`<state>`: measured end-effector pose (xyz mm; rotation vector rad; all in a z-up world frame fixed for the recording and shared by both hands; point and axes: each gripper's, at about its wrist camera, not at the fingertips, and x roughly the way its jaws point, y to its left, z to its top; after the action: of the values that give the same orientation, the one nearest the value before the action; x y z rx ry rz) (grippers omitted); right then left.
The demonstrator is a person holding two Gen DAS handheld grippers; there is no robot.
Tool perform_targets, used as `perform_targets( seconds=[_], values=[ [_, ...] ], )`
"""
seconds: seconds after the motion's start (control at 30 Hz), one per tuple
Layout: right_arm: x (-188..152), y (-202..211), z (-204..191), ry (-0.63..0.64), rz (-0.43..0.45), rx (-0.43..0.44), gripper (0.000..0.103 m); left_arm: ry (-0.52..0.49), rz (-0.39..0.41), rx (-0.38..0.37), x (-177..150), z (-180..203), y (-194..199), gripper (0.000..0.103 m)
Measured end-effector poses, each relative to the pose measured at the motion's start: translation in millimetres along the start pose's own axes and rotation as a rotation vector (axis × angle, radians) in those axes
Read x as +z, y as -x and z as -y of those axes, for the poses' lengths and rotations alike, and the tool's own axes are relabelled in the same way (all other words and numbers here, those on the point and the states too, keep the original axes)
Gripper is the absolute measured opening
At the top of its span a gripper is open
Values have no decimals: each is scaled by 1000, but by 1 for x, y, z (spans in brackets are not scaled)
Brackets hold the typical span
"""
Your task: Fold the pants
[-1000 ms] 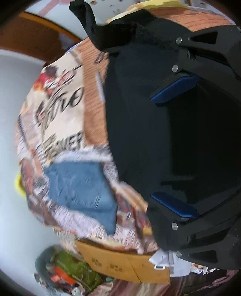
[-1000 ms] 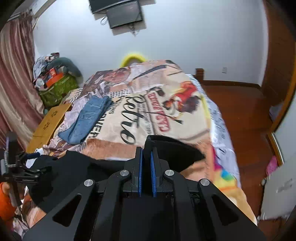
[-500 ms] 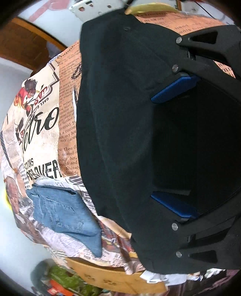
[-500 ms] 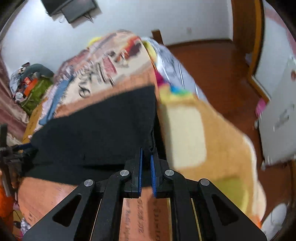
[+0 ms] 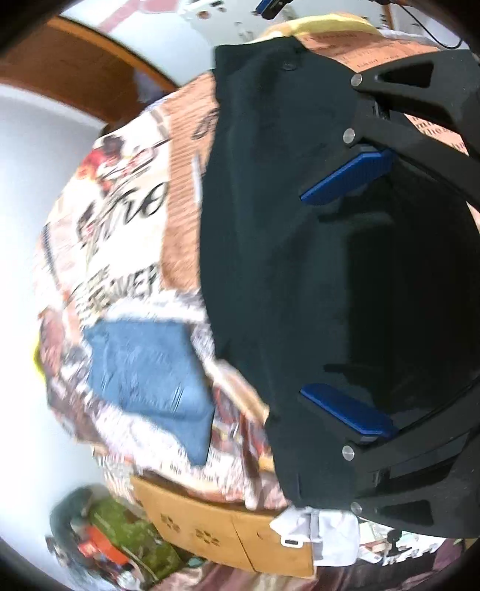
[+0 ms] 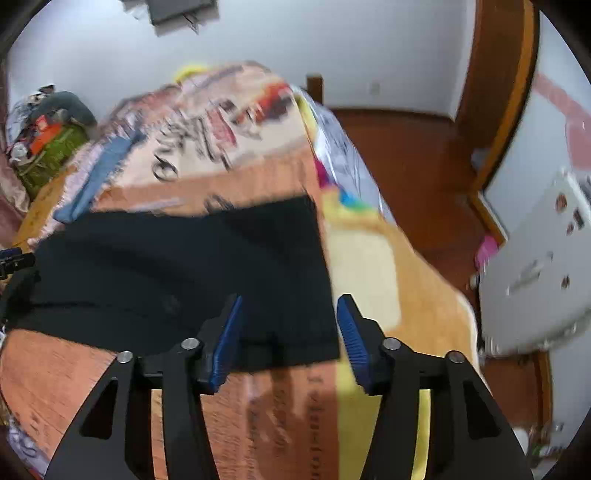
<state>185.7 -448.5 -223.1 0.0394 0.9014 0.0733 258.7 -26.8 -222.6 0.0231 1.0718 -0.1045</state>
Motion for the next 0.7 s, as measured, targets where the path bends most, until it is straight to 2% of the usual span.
perform_targets(
  seconds=[0.2,0.27,0.33,0.57,0.7],
  values=[
    [38,12,-54,105,85,88,52,119,102,86,2,-71,38,98],
    [48,9,-75,136,101,127,58,159,119,130,1,-99,47,98],
    [59,5,-100,169,118,173,59,203,124,168,-2,-128,53,98],
    [88,-30,-195,321,93,335,59,372,77,245,-22,-211,43,98],
    [99,-57,-241,400,43,394,59,392,34,254,-31,-230,25,98]
  ],
)
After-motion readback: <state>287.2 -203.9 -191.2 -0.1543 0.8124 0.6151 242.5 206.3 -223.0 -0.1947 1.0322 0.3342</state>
